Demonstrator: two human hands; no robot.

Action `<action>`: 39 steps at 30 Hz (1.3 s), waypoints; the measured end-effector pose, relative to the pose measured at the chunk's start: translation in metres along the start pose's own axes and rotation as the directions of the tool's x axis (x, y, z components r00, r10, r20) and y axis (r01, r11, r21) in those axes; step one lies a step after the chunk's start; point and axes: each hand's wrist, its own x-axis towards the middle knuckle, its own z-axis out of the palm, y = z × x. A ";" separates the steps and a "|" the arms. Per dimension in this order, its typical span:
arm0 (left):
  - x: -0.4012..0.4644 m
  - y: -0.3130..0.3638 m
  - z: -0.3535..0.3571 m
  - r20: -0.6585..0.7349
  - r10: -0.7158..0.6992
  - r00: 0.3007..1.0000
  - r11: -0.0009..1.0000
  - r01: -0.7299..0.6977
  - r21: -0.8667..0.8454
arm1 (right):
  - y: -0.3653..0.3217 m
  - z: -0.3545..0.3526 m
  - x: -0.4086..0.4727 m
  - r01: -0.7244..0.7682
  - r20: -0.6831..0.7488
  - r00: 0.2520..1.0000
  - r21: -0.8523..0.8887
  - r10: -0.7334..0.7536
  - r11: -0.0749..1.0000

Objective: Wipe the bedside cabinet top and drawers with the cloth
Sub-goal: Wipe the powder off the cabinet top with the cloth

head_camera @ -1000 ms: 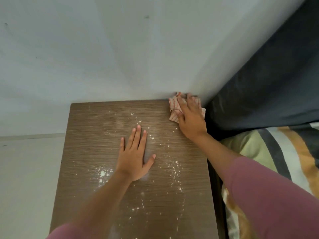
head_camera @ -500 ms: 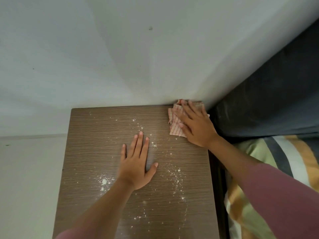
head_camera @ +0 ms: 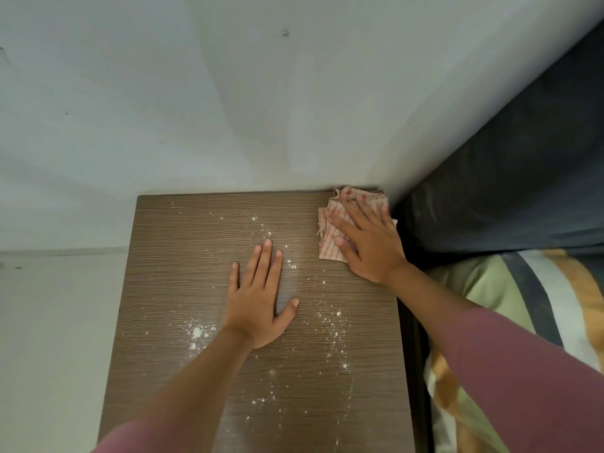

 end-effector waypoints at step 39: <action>-0.254 0.016 0.079 -0.096 0.025 0.995 0.998 -0.031 -0.062 | -0.131 0.081 -0.299 -0.125 -0.112 0.984 0.093 0.135 0.988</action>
